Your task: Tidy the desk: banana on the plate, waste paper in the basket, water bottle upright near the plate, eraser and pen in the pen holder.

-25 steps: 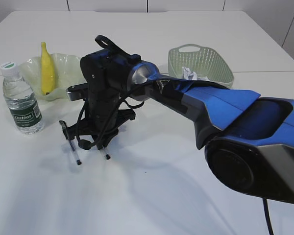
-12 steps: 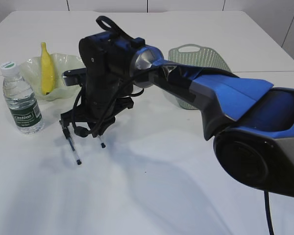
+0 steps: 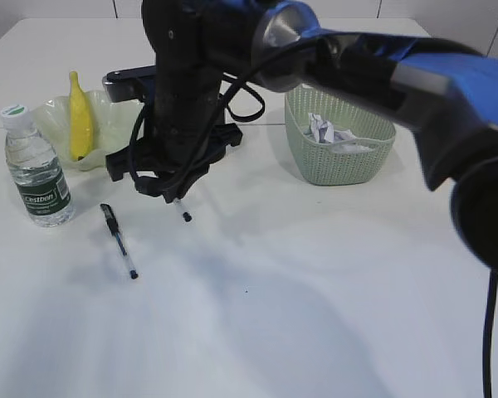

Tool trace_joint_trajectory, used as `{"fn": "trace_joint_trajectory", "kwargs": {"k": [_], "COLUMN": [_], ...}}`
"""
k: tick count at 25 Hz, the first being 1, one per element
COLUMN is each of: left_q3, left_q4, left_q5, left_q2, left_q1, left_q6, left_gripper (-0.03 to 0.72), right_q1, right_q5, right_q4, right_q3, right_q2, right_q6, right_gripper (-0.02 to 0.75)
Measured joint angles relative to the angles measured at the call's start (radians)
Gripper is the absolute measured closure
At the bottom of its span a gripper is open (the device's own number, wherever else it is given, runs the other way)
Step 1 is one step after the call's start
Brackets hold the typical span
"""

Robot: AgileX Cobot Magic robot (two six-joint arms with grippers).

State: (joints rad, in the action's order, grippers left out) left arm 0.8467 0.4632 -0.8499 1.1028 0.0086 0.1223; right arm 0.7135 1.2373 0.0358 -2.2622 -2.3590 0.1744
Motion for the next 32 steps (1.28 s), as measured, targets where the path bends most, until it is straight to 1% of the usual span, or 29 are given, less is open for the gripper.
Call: {"fn": "trace_joint_trajectory", "kwargs": {"k": [7,14,16,18,21,24,25,30,32], "left_q3": [0.0,0.0,0.0,0.0,0.0,0.0,0.0,0.0,0.0], "left_q4": [0.0,0.0,0.018,0.059,0.173,0.333,0.385,0.71,0.815], "left_q5": [0.0,-0.002,-0.002,-0.004,-0.01,-0.025,-0.03,-0.107,-0.145], "left_q2": [0.0,0.0,0.0,0.0,0.0,0.0,0.0,0.0,0.0], "left_q1": [0.0,0.0,0.0,0.0,0.0,0.0,0.0,0.0,0.0], "left_q6": [0.002,0.017,0.034,0.078,0.181,0.313,0.368,0.668,0.756], "left_gripper": [0.296,0.296,0.296,0.296,0.296,0.296,0.296,0.297,0.297], "right_q1": [0.0,0.0,0.0,0.0,0.0,0.0,0.0,0.0,0.0], "right_q5": [0.002,0.002,0.004,0.005,0.008,0.01,0.012,0.019,0.019], "right_q4": [-0.036,-0.062,-0.062,-0.062,-0.06,-0.042,-0.028,0.084,0.121], "right_q3": [0.258,0.456,0.51,0.551,0.587,0.589,0.59,0.594,0.594], "right_q2": [0.239,0.519,0.601,0.687,0.798,0.861,0.875,0.891,0.891], "right_q6": [-0.036,-0.074,-0.088,-0.111,-0.134,-0.153,-0.163,-0.218,-0.234], "right_gripper": [0.698,0.698,0.698,0.698,0.698,0.698,0.698,0.698,0.698]}}
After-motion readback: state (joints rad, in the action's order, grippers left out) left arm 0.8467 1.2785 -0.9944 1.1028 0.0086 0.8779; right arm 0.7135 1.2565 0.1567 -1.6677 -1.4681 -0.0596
